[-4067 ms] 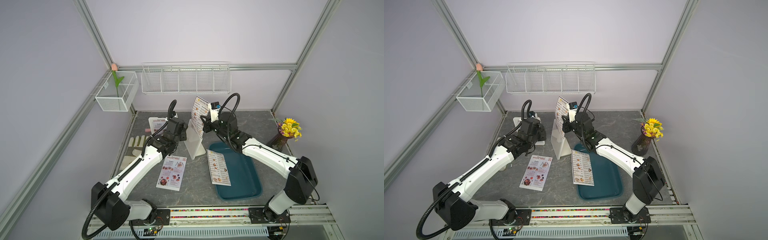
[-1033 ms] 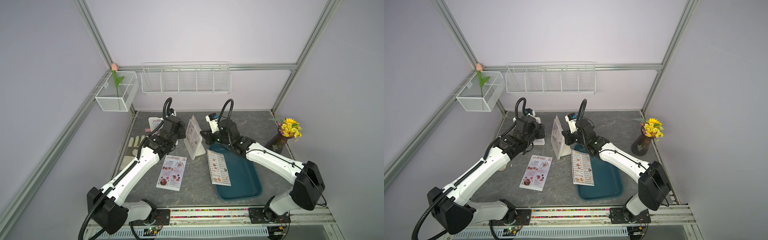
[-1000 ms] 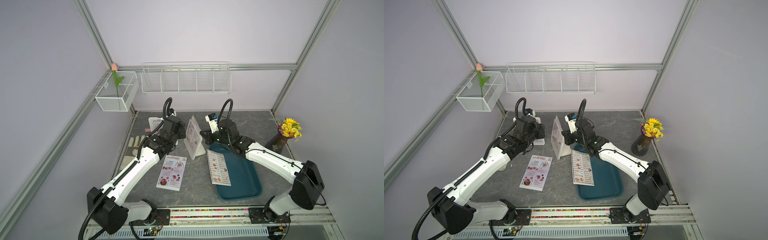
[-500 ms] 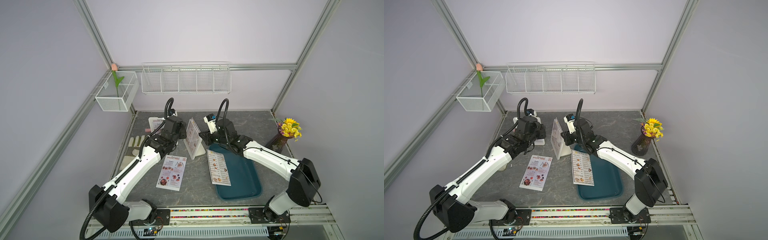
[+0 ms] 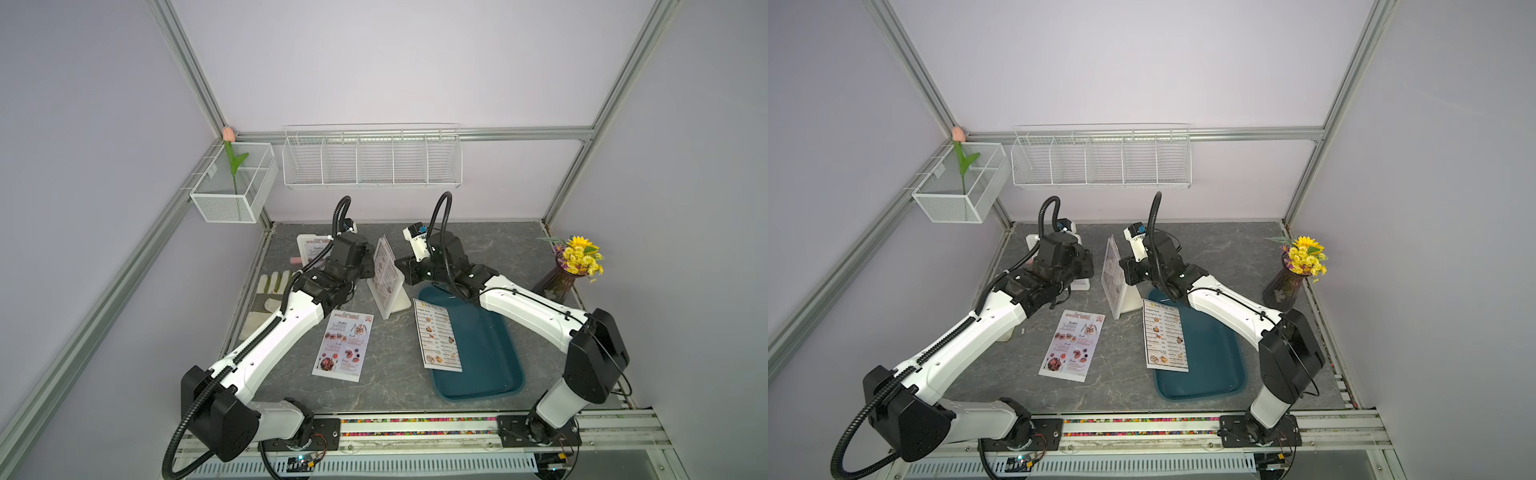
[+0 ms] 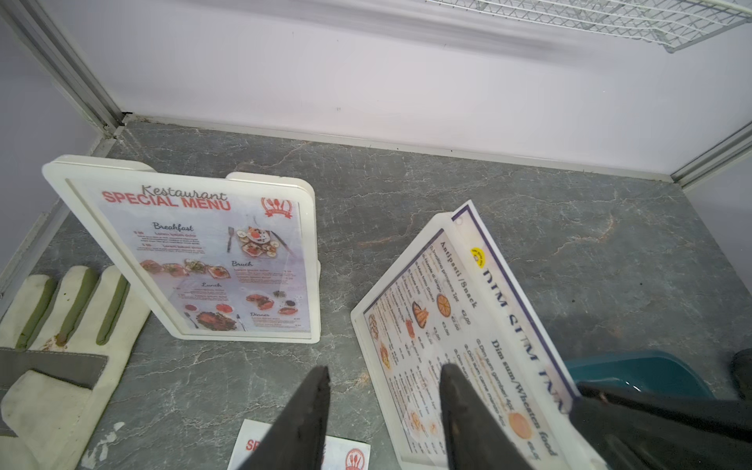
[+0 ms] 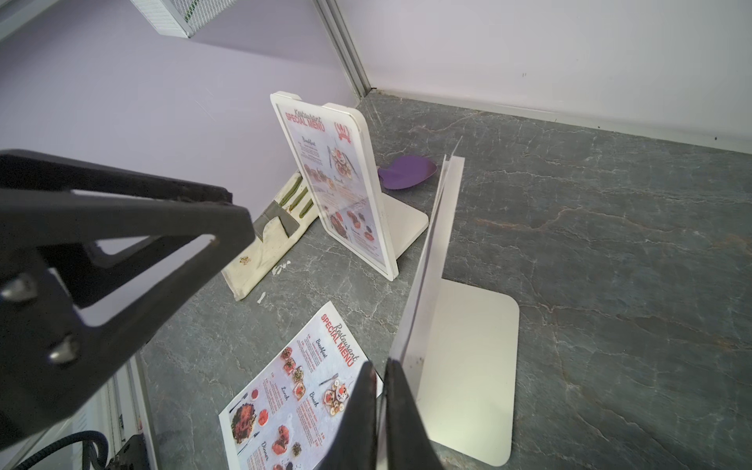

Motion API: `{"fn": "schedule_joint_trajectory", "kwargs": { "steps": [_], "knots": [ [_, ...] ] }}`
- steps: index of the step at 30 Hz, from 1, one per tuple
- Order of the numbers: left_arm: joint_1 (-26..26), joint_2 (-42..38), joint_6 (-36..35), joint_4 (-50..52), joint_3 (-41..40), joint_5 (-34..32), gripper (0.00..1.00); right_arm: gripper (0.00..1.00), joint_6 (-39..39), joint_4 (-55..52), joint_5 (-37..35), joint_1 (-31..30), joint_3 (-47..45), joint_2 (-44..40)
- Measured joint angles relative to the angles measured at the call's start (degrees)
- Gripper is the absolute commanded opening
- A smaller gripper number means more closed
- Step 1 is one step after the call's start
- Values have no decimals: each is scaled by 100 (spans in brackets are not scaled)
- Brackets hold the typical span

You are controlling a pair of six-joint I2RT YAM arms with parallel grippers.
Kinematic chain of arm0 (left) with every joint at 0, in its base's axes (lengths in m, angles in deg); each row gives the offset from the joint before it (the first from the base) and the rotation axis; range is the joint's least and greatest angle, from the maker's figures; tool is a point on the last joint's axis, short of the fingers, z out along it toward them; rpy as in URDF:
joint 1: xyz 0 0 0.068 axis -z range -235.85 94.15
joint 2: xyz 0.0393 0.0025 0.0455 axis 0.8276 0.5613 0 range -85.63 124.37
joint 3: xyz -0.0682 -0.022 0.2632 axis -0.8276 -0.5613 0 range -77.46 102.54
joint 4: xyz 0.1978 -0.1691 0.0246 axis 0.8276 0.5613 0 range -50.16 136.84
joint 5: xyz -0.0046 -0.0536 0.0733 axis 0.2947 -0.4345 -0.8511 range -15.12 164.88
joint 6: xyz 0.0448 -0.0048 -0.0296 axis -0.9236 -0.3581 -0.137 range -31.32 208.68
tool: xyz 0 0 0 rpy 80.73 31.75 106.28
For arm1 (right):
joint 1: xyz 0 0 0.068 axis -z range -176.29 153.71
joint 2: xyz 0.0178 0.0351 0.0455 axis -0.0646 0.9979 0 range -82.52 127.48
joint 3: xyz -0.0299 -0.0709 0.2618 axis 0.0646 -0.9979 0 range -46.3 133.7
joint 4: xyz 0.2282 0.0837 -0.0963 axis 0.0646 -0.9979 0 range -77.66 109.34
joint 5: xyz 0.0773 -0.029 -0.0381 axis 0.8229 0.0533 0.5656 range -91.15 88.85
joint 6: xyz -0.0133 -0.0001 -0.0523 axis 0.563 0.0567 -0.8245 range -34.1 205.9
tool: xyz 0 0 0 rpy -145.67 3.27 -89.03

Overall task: Replace the menus in the menu holders
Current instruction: Insert the menu into the menu holder.

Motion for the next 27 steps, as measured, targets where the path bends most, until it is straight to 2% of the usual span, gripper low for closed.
{"fn": "schedule_joint_trajectory", "kwargs": {
  "steps": [12,20,27],
  "knots": [
    [0,0,-2,-4,0,-2,47,21,-22,-208,111,39,160,28],
    [0,13,-22,-4,0,-59,47,16,11,-221,328,321,874,485],
    [0,26,-31,-7,0,-105,47,11,39,-234,544,363,1078,837]
  ]
}}
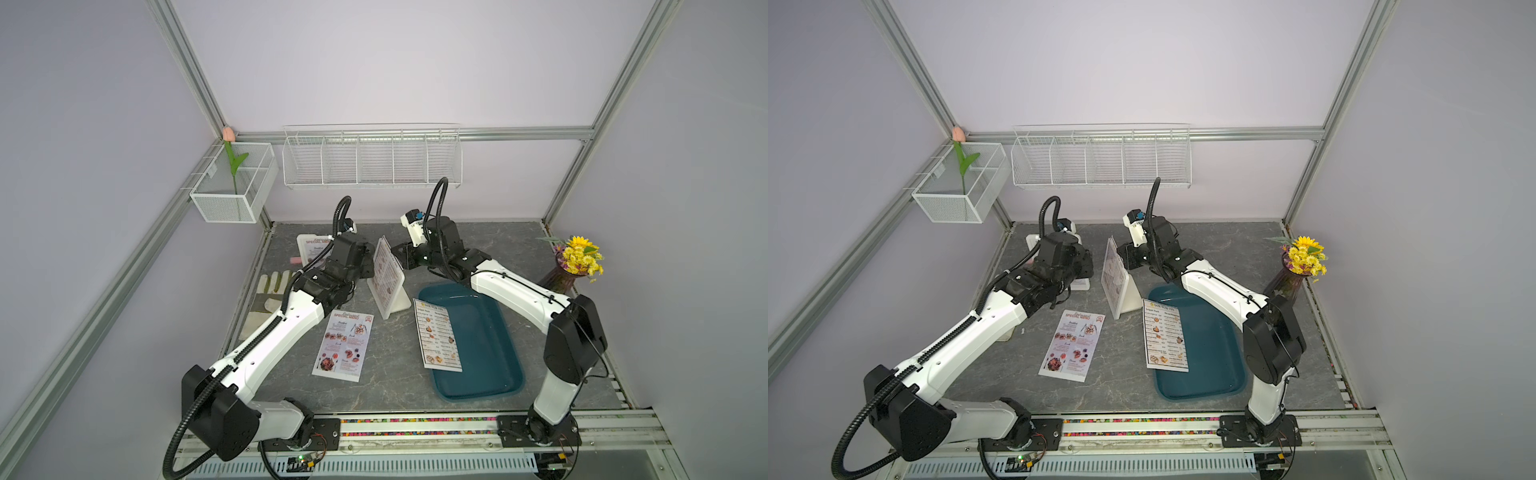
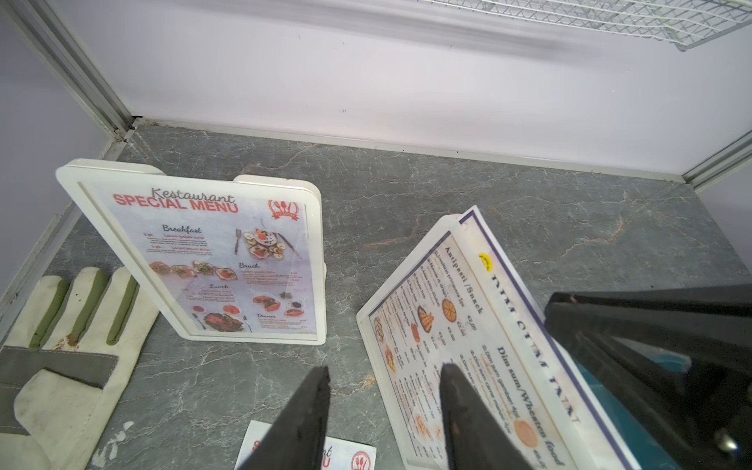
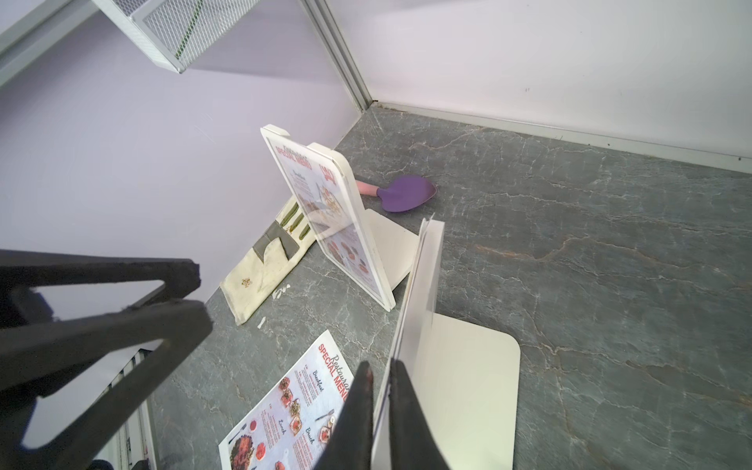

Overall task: Replace the menus in the menu holders
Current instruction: Insert the menu into the menu holder.

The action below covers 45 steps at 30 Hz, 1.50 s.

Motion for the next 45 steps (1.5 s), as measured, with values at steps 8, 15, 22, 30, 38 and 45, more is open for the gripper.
{"fn": "schedule_joint_trajectory", "kwargs": {
  "steps": [8,15,22,30,38,45],
  "knots": [
    [0,48,-13,0,0,-22,47,9,28,-13,203,11,118,63],
    [-2,48,-13,-15,0,-24,47,7,46,-26,317,11,157,98],
    [0,50,-13,-20,0,-24,47,7,66,-114,385,11,157,125],
    [0,70,-13,-50,0,-22,47,7,133,-170,463,11,155,125],
    [0,92,-13,-83,35,-20,47,13,170,-262,490,11,155,125],
    [0,129,-13,-105,118,-20,47,17,199,-354,463,98,310,125]
  ]
}}
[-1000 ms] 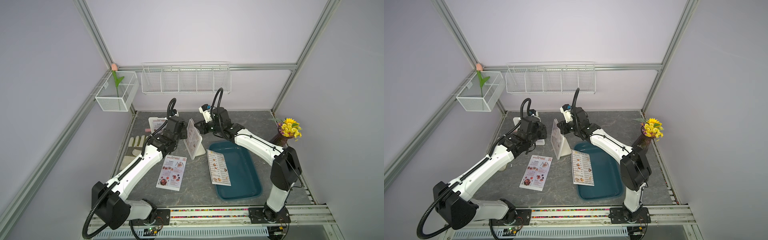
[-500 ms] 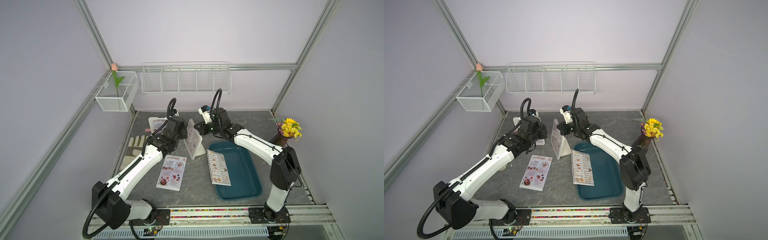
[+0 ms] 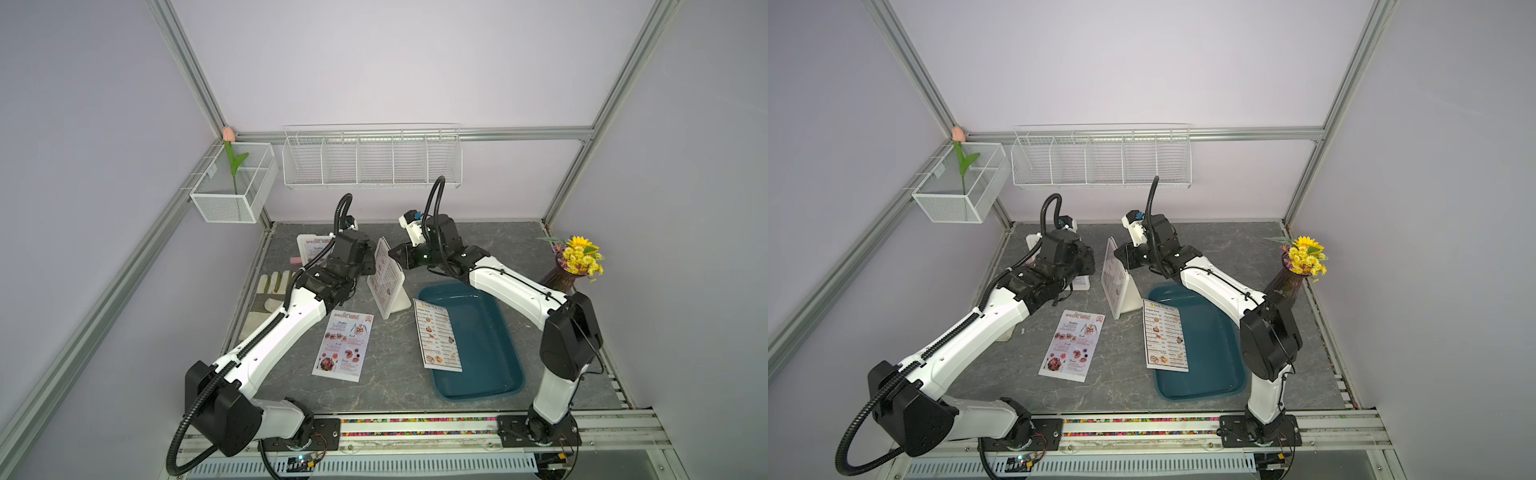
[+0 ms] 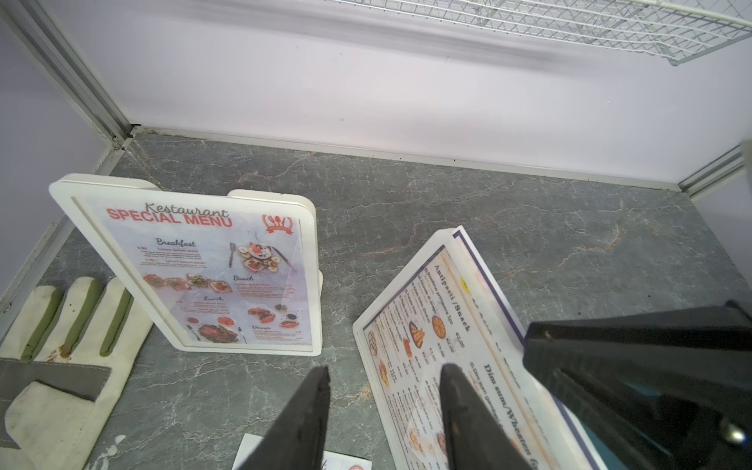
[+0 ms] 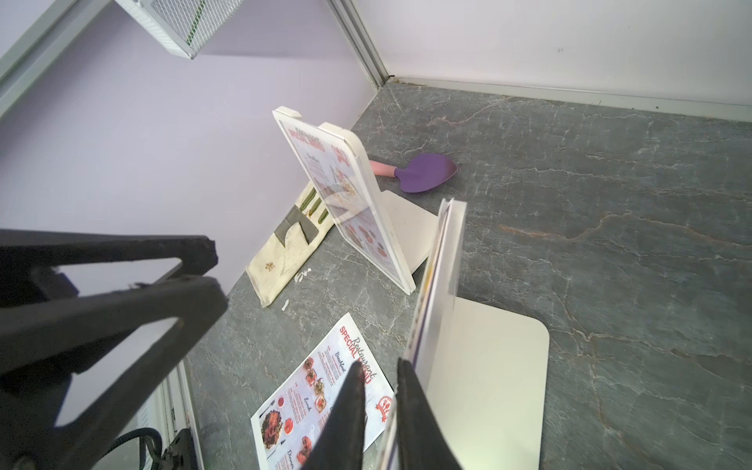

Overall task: Replace the menus in the menu holders
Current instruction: Insert the menu into the menu holder.

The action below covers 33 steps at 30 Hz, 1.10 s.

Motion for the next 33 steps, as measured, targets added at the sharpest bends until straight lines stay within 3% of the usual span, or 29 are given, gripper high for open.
{"fn": "schedule_joint_trajectory", "kwargs": {
  "steps": [10,33],
  "knots": [
    [0,48,-2,0,0,0,47,7,-68,-9,46,46,221,72],
    [-2,48,-2,-2,0,-2,47,7,-20,15,245,46,120,212]
  ]
}}
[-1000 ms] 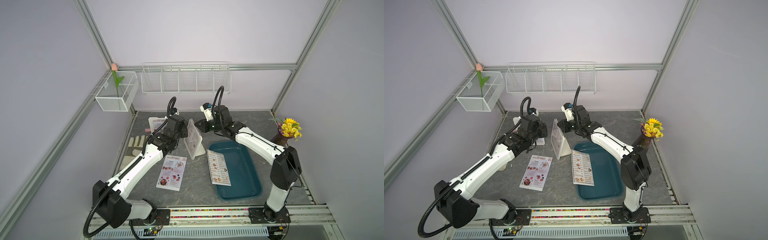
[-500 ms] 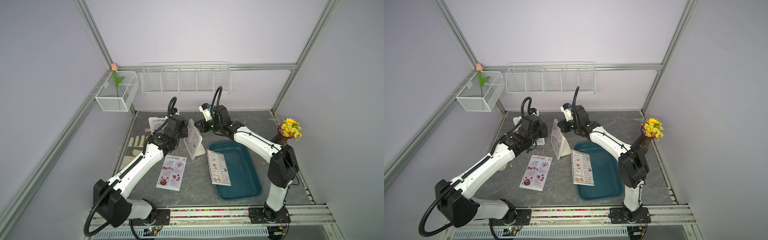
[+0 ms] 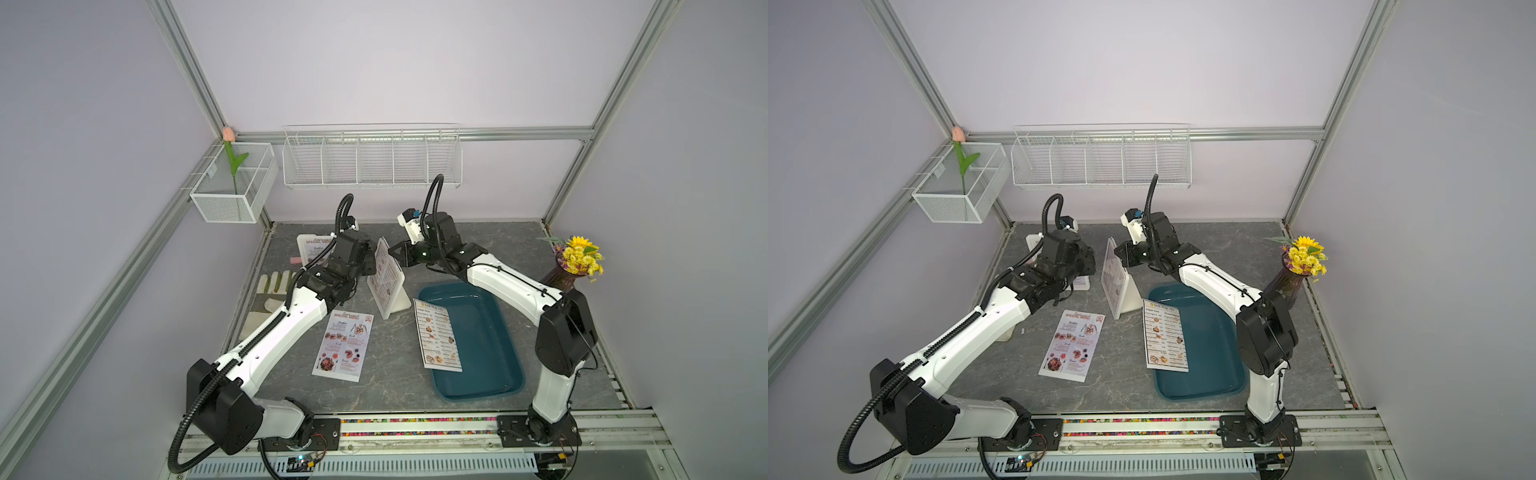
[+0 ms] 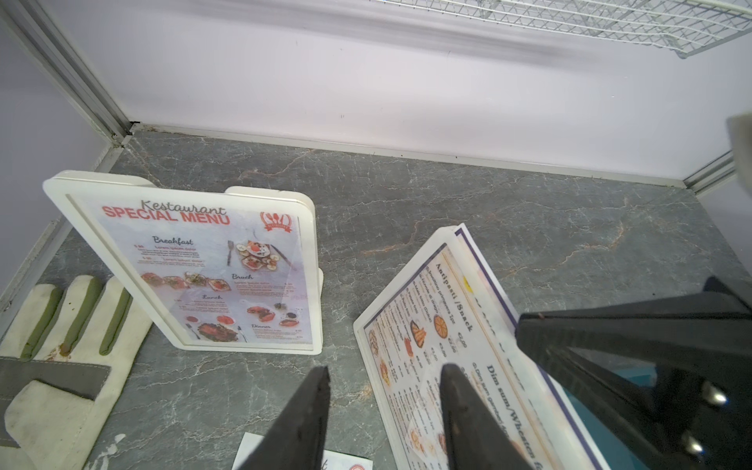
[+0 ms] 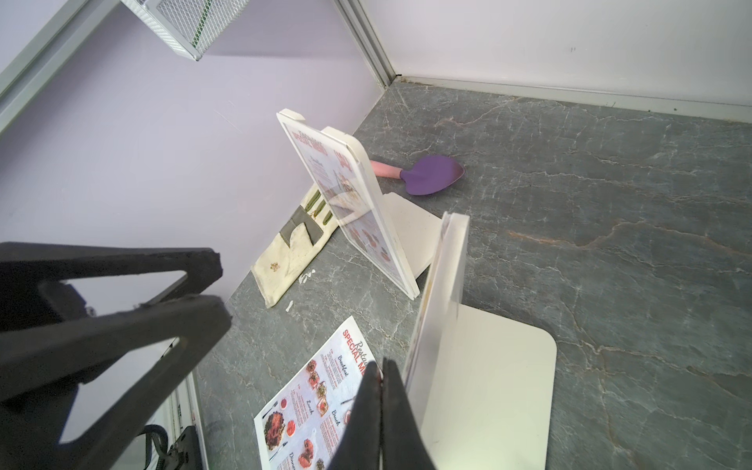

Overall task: Replace the menus in the menu holders
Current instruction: Insert the menu into the menu holder.

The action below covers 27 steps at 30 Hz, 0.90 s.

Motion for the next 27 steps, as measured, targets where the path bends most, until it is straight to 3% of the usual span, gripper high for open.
{"fn": "schedule_joint_trajectory", "kwargs": {
  "steps": [13,27],
  "knots": [
    [0,0,2,-2,0,0,47,12,66,103,76,2,-59,0],
    [2,0,2,-4,0,-9,47,7,83,105,85,48,-28,2]
  ]
}}
